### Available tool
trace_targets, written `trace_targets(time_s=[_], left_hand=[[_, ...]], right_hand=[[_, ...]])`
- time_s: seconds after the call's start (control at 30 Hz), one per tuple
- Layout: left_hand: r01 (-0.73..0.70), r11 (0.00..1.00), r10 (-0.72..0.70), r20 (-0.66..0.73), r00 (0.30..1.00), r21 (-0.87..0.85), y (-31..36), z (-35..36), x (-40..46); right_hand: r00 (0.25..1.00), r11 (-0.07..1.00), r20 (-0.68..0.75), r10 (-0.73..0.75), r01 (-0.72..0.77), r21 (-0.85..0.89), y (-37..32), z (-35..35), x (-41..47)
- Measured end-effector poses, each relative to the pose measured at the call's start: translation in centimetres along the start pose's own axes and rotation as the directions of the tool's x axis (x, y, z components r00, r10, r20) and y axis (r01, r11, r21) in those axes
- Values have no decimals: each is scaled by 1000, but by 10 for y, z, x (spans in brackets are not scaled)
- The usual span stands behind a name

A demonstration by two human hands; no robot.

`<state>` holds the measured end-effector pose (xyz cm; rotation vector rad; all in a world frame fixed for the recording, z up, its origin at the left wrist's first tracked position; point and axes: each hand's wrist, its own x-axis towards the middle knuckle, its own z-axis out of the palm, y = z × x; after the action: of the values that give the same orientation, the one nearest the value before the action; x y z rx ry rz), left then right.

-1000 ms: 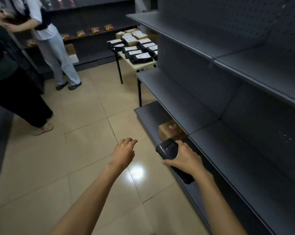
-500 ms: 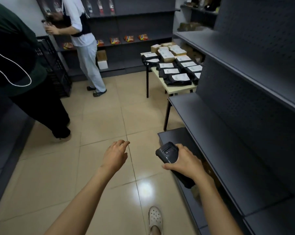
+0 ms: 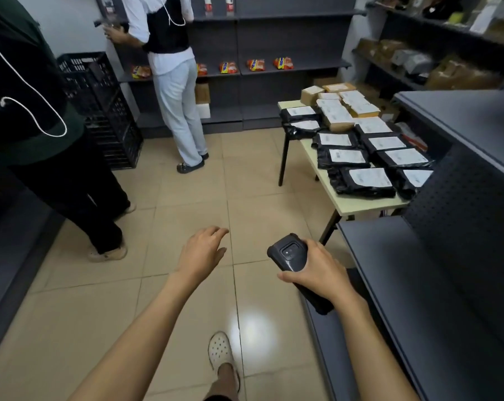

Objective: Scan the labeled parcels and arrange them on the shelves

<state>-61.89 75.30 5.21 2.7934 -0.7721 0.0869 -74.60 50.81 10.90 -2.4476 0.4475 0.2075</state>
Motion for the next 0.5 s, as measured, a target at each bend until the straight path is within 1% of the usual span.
trace_targets(time_s=[0.13,0.3,0.37,0.5], left_hand=[[-28,999,28,15,999,19,-53,0,109],[-95,995,94,39,995,28,-112,-13,265],[-137,990,135,54,989,31,-122,-15,326],[-230,973,227,118,967,10,-119,-2,425]], right_hand=[[1000,1000,-6,21,-21,18,-32,-4,110],[998,992,-36,57,-52,112,-82,-30,245],[994,986,-61,92,-82,148,-90,-42,289],[980,972,-72,187,-173,160,-85,-56,358]])
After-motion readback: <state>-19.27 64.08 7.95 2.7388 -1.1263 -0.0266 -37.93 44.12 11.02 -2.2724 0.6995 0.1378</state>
